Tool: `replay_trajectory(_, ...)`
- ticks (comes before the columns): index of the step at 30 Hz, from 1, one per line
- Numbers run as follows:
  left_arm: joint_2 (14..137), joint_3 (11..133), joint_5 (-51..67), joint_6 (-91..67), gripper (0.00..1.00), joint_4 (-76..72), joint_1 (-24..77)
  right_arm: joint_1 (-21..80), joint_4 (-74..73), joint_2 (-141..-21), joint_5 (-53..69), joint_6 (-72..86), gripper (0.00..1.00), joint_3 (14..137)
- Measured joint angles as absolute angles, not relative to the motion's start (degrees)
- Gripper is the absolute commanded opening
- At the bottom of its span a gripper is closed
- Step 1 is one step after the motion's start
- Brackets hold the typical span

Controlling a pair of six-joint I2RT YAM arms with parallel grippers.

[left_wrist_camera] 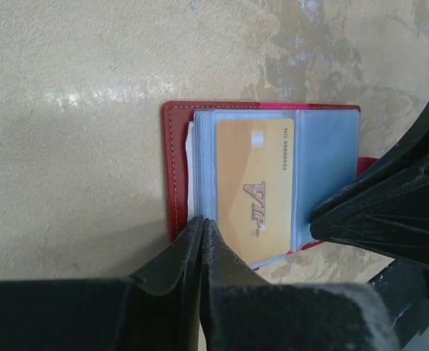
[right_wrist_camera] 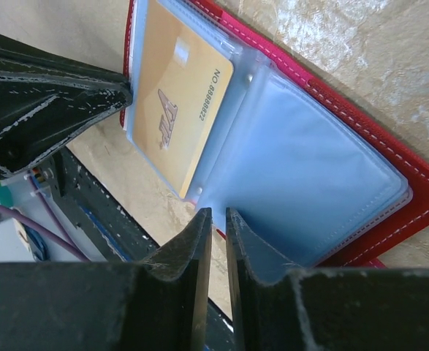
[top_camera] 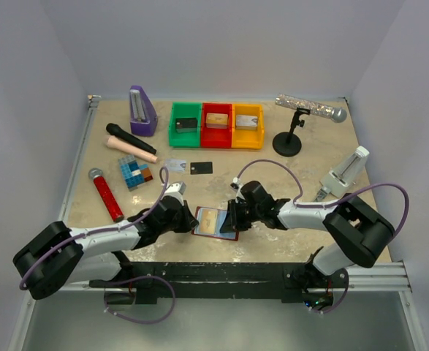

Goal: Take the credit cards out of the card holder
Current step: Remove the credit card from the card holder.

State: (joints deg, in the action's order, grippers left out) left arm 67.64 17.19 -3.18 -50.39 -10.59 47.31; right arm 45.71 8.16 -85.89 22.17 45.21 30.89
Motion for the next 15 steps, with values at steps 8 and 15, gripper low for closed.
replay_trajectory(8,67.64,15.64,-3.03,-50.43,0.04,-13.10,47.31,44.77,7.75,-85.80,22.02,45.30,0.25,31.00)
replay_trajectory(15,66.24,13.78,-2.55,-50.57,0.01,-14.76,47.27,43.70,1.98,-83.22,19.35,42.74,0.34,32.16)
